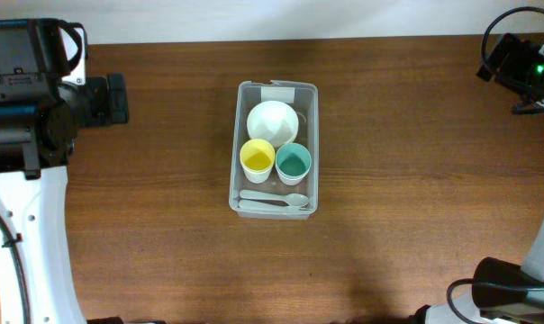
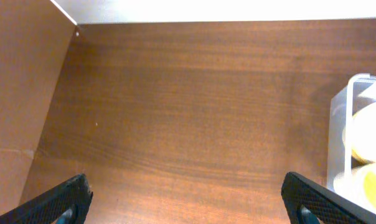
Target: Pack container
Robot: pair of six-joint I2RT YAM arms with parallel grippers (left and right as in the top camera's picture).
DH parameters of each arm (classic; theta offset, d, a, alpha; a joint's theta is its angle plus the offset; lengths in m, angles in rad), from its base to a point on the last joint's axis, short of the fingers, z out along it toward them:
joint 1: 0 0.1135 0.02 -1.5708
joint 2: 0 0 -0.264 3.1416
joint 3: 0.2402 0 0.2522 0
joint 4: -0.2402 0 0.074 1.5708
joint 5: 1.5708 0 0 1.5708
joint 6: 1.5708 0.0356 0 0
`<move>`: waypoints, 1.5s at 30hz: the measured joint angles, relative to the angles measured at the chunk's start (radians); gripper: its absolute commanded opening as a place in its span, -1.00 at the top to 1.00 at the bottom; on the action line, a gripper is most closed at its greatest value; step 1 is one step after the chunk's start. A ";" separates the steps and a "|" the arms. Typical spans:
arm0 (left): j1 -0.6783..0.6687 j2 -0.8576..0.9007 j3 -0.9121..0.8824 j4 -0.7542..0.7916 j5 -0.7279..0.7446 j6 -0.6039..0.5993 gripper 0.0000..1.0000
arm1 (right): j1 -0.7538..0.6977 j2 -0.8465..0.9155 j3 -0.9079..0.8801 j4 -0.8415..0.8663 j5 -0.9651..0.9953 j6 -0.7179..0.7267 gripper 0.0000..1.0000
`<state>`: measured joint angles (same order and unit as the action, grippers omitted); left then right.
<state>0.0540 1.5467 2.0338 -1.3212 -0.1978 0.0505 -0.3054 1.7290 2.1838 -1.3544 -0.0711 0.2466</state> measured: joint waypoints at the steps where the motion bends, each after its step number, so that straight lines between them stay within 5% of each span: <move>1: 0.000 0.000 0.000 -0.005 0.000 0.000 -0.99 | 0.000 0.000 0.000 0.000 0.000 0.000 -0.98; 9: 0.000 0.000 0.000 -0.007 0.003 -0.003 -0.99 | 0.090 -0.055 -0.024 0.001 0.003 0.000 -0.98; 15: 0.000 0.000 0.000 -0.007 0.006 -0.003 -0.99 | 0.240 -0.321 -0.155 0.099 0.076 -0.128 -0.98; 19: 0.000 0.000 0.000 -0.008 0.007 -0.003 -0.99 | 0.250 -0.492 -0.407 0.320 0.081 -0.210 -0.98; 23: 0.000 0.000 0.000 -0.014 0.008 -0.003 -0.99 | 0.250 -0.742 -0.864 0.587 0.084 -0.250 -0.98; 30: 0.000 0.000 0.000 -0.009 0.007 -0.006 -0.99 | 0.250 -1.246 -1.454 0.659 0.084 -0.259 -0.98; 37: 0.000 0.001 0.000 -0.009 0.006 -0.007 -0.99 | 0.251 -1.582 -1.783 0.657 0.074 -0.264 -0.98; 45: 0.000 0.001 0.000 -0.011 0.007 -0.007 -0.99 | 0.251 -1.654 -1.927 0.658 0.074 -0.266 -0.98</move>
<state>0.0540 1.5475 2.0338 -1.3319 -0.1909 0.0437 -0.0540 0.0753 0.2565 -0.6960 0.0025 -0.0193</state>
